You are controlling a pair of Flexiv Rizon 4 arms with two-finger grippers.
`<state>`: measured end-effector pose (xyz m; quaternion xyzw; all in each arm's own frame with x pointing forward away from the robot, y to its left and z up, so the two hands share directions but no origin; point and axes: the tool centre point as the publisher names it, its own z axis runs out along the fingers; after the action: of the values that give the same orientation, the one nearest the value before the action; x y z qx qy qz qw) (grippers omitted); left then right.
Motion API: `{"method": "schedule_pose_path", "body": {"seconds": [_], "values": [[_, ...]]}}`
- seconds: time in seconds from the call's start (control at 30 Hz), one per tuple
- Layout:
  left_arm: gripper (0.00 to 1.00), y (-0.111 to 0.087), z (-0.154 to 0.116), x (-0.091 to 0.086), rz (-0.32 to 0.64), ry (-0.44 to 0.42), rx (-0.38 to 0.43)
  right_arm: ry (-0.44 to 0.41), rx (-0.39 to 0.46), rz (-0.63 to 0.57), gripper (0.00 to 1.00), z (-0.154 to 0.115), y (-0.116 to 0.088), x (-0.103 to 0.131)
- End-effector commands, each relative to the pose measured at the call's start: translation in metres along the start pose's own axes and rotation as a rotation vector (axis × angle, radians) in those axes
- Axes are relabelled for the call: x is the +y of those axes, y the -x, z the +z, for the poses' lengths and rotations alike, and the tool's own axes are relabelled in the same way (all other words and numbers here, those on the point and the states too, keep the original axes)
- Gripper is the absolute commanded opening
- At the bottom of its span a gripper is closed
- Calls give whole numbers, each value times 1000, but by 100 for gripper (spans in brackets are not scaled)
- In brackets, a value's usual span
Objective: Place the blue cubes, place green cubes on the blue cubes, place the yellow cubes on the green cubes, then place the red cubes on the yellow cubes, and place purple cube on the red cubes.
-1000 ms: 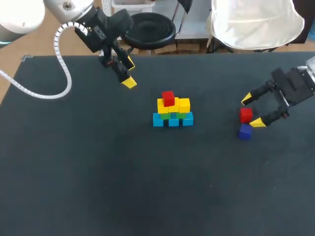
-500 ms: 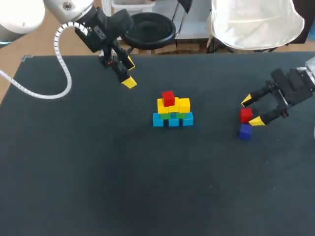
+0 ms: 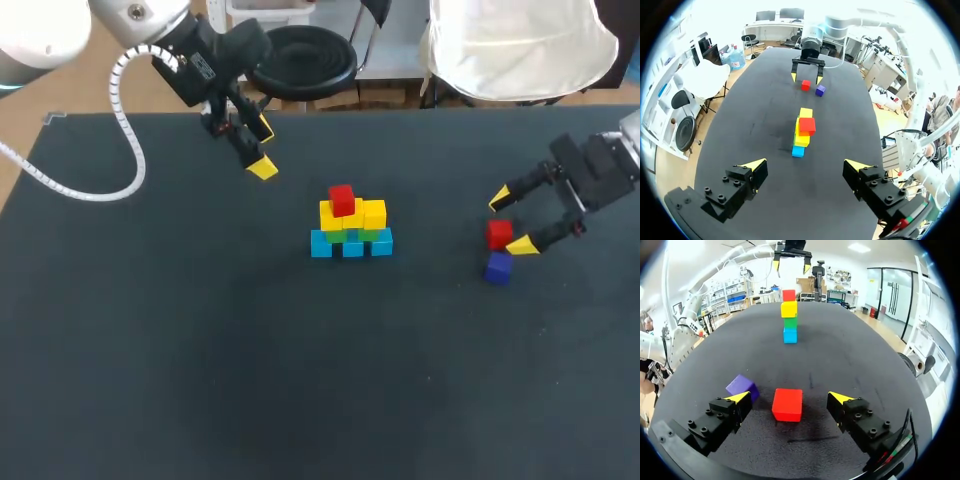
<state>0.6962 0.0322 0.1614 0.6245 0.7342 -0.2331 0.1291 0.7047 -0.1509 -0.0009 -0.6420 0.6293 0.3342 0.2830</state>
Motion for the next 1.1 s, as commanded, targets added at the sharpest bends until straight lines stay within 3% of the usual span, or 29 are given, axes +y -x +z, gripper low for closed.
{"method": "schedule_pose_path", "body": {"seconds": [0.03, 0.1, 0.13, 0.2, 0.23, 0.3, 0.33, 0.47, 0.53, 0.57, 0.63, 0.67, 0.9, 1.1], "values": [[100, -1, 0, -1, 2, 2, -3, 3, 2, 4, 86, 0, 0, -2], [100, -1, 0, -1, 2, 2, -3, 5, 2, 8, 69, 0, -1, -2], [100, -1, 0, -1, 2, 2, -3, 7, 2, 11, 51, 1, -1, -2], [100, -1, 0, -1, 2, 2, -3, 13, 2, 15, 49, 2, -2, -2], [100, -1, 0, -1, 2, 2, -3, 15, 2, 17, 55, 3, -2, -3], [100, -1, 0, -1, 2, 2, -3, 16, 1, 21, 90, 4, -3, -3], [100, -1, 0, -1, 2, 2, -3, 17, 1, 22, 100, 4, -3, -3], [100, -1, 0, -1, 2, 2, -3, 18, 1, 22, 100, 5, -3, -4], [100, -1, 0, -1, 2, 2, -3, 17, 2, 18, 78, 5, -2, -4], [100, -1, 0, -1, 2, 2, -3, 17, 2, 16, 45, 5, -2, -4], [100, -1, 0, -1, 2, 2, -3, 17, 4, 14, 25, 5, -2, -4], [100, -1, 0, -1, 2, 2, -3, 13, 10, 21, 3, 4, -2, -4], [100, -1, 0, -1, 2, 2, -3, 6, 12, 20, 0, -5, 3, 0], [100, -1, 0, -1, 2, 2, -3, -16, 47, 14, 0, -18, 30, 6]]}}
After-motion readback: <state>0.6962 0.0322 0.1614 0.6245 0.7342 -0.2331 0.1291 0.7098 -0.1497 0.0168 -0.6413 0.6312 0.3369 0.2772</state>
